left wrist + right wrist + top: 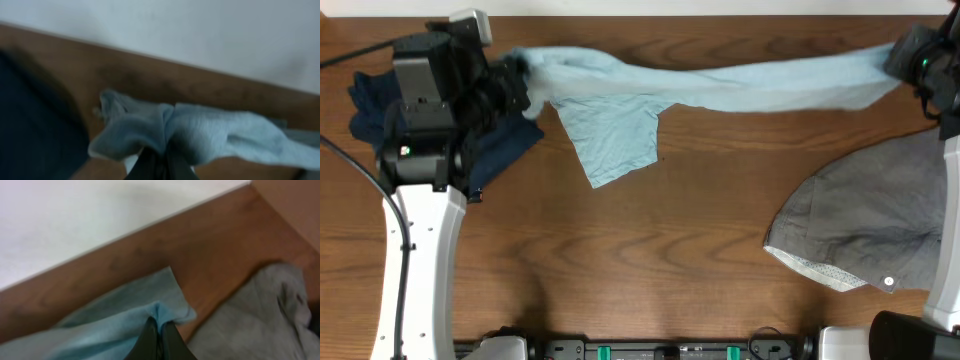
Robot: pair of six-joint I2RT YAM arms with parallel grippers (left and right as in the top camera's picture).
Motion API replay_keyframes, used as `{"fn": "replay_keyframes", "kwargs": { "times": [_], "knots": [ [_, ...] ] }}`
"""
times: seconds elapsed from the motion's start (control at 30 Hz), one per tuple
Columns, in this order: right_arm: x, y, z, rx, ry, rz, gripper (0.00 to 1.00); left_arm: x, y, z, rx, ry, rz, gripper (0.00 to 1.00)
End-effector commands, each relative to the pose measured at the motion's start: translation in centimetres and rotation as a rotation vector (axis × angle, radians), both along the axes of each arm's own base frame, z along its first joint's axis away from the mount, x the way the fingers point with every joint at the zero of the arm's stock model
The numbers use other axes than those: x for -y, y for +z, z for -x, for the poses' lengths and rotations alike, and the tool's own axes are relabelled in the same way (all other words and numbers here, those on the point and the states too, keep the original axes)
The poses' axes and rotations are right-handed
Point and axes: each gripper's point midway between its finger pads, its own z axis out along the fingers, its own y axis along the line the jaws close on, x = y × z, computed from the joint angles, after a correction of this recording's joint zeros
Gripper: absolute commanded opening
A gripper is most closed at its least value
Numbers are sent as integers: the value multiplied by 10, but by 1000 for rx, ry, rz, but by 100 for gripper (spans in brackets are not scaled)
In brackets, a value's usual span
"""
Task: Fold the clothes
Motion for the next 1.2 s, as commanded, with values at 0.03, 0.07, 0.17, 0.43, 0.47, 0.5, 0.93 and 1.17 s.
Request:
{"fn": "replay_keyframes", "kwargs": {
  "times": [0.03, 0.07, 0.17, 0.43, 0.47, 0.5, 0.93, 1.17],
  "knots": [
    [6, -13, 14, -87, -15, 22, 1, 1, 1, 17, -42, -8, 12, 6],
    [6, -17, 18, -110, -15, 19, 1, 2, -3, 20, -61, -8, 13, 6],
    [5, -22, 24, -142, -15, 14, 1, 2, -4, 26, -79, -9, 14, 6],
    [4, -2, 28, -76, -15, 24, 1, 2, 23, 39, 28, -58, -67, 6],
    [4, 1, 31, -69, -16, 25, 1, 2, 26, 42, 34, -58, -68, 6],
    [3, 5, 35, -61, -15, 26, 1, 3, 28, 47, 38, -57, -68, 7],
    [5, 100, 95, 244, -57, 79, 1, 4, 82, 104, 207, -66, -113, 6],
    [4, 82, 97, 166, -56, 63, 1, 18, 60, 91, 127, -138, -68, 6]
  ]
}}
